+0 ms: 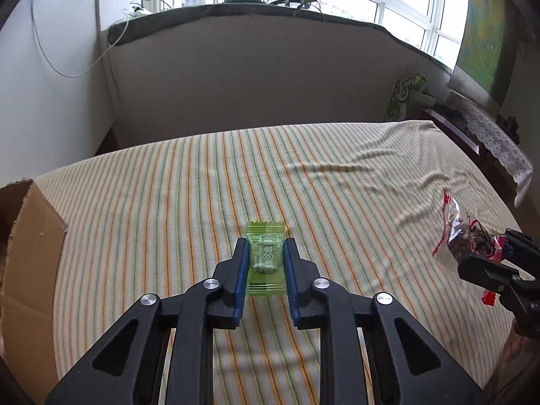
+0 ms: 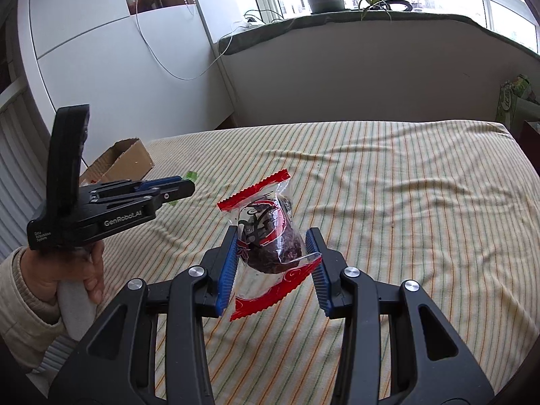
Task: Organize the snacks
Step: 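Carry the green candy and red pastry over the box with both tools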
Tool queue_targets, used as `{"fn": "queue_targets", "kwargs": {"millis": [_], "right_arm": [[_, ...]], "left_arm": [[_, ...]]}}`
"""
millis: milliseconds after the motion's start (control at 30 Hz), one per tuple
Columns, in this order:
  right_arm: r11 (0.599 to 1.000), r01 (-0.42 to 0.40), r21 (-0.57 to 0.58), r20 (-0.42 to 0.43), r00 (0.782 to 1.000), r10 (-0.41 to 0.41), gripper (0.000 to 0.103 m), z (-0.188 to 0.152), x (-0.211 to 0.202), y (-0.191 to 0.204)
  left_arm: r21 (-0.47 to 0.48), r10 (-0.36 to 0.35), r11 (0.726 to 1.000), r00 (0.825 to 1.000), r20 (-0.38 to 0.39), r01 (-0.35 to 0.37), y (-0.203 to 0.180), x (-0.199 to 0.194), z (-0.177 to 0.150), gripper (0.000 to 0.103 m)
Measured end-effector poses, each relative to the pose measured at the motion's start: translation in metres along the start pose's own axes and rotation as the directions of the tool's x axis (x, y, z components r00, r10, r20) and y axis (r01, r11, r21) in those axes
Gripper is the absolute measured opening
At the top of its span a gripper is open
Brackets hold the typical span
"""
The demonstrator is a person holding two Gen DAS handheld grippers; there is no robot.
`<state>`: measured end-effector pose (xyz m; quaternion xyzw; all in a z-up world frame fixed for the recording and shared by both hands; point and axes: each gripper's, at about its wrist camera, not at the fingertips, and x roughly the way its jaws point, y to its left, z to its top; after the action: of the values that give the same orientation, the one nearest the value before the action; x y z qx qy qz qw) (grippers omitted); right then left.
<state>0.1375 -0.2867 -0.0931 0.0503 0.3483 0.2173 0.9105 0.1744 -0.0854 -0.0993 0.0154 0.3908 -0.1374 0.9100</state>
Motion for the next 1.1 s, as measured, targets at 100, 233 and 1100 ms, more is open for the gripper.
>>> {"fn": "queue_targets", "kwargs": {"millis": [100, 233, 1100], "right_arm": [[1.0, 0.005, -0.006, 0.008, 1.0, -0.005, 0.042, -0.002, 0.0, 0.008], [1.0, 0.019, -0.024, 0.049, 0.999, -0.018, 0.042, 0.004, -0.014, 0.025], [0.919, -0.092, -0.382, 0.024, 0.994, 0.11, 0.042, 0.057, 0.026, 0.256]], "left_arm": [[-0.024, -0.028, 0.999, 0.998, 0.064, 0.03, 0.002, -0.028, -0.012, 0.019], [-0.03, -0.053, 0.998, 0.989, 0.139, 0.058, -0.003, -0.066, -0.024, 0.019], [-0.238, 0.09, 0.971, 0.912, 0.4, 0.008, 0.131, -0.214, -0.072, 0.019]]}}
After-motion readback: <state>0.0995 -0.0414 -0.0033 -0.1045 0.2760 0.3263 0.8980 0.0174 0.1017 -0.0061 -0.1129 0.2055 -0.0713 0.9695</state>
